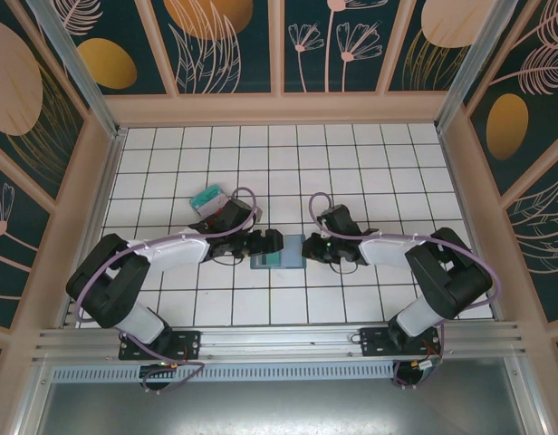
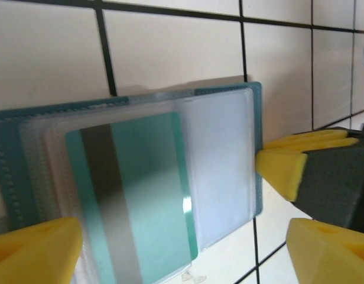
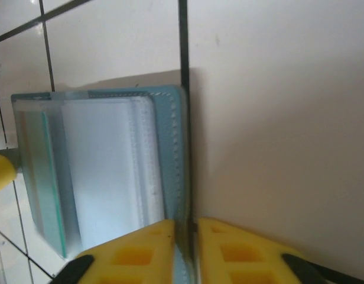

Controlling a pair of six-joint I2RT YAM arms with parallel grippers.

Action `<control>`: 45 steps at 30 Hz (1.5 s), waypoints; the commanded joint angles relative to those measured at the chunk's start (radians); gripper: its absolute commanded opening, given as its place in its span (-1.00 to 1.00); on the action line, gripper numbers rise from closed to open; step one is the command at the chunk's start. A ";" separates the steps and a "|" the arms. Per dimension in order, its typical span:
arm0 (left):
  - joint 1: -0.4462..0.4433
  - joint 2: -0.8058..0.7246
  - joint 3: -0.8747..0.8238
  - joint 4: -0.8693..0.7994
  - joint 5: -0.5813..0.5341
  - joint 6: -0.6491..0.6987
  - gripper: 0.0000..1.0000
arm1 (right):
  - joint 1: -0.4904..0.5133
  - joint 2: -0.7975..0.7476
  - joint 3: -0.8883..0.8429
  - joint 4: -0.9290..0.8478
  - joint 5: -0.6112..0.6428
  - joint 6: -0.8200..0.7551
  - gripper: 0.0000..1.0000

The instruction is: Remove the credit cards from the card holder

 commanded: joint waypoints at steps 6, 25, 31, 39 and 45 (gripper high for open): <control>0.000 -0.018 0.019 -0.124 -0.133 0.080 0.03 | -0.007 -0.130 0.056 -0.038 0.039 0.048 -0.58; 0.000 0.041 -0.056 -0.061 -0.128 0.058 -0.76 | 0.105 0.121 0.200 0.071 -0.161 0.095 -0.72; 0.000 0.058 -0.066 -0.027 -0.093 0.041 -0.76 | 0.117 0.169 0.224 0.045 -0.170 0.086 -0.71; 0.001 0.055 -0.063 -0.041 -0.094 0.047 -0.77 | 0.117 0.196 0.223 0.019 -0.156 0.085 -0.66; 0.001 0.060 -0.061 -0.044 -0.095 0.045 -0.77 | 0.117 0.211 0.229 0.004 -0.150 0.081 -0.60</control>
